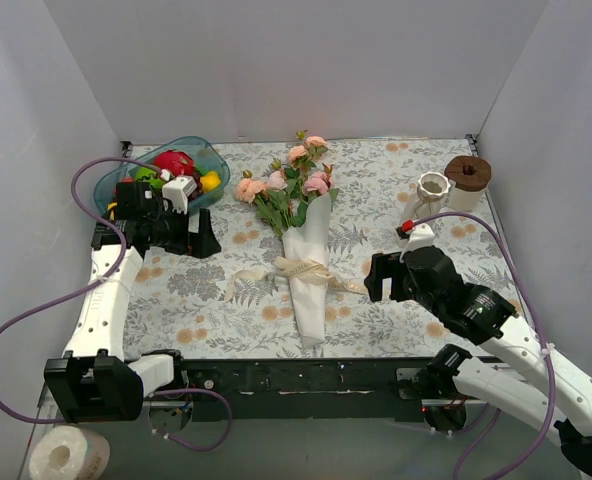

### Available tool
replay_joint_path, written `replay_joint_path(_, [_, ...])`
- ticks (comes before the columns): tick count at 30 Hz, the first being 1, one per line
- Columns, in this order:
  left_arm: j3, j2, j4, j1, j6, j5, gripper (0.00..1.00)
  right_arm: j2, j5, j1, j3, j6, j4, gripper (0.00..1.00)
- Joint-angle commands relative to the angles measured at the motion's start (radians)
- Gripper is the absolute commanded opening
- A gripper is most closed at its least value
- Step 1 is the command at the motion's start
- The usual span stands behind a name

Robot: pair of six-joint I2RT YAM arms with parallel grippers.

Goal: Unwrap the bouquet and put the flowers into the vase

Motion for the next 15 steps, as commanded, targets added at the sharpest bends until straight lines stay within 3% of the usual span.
replay_joint_path(1, [-0.014,0.005,-0.023,-0.021,0.048,0.017,0.98,0.035,-0.005,0.004,-0.023,0.006,0.047,0.98])
replay_joint_path(10, [-0.048,0.1,0.026,-0.204,0.088,-0.029,0.98,0.265,-0.016,0.003,-0.023,0.038,0.066,0.9])
replay_joint_path(15, [-0.046,0.209,0.08,-0.279,0.111,-0.04,0.98,0.249,-0.01,0.004,-0.089,0.055,0.167,0.89])
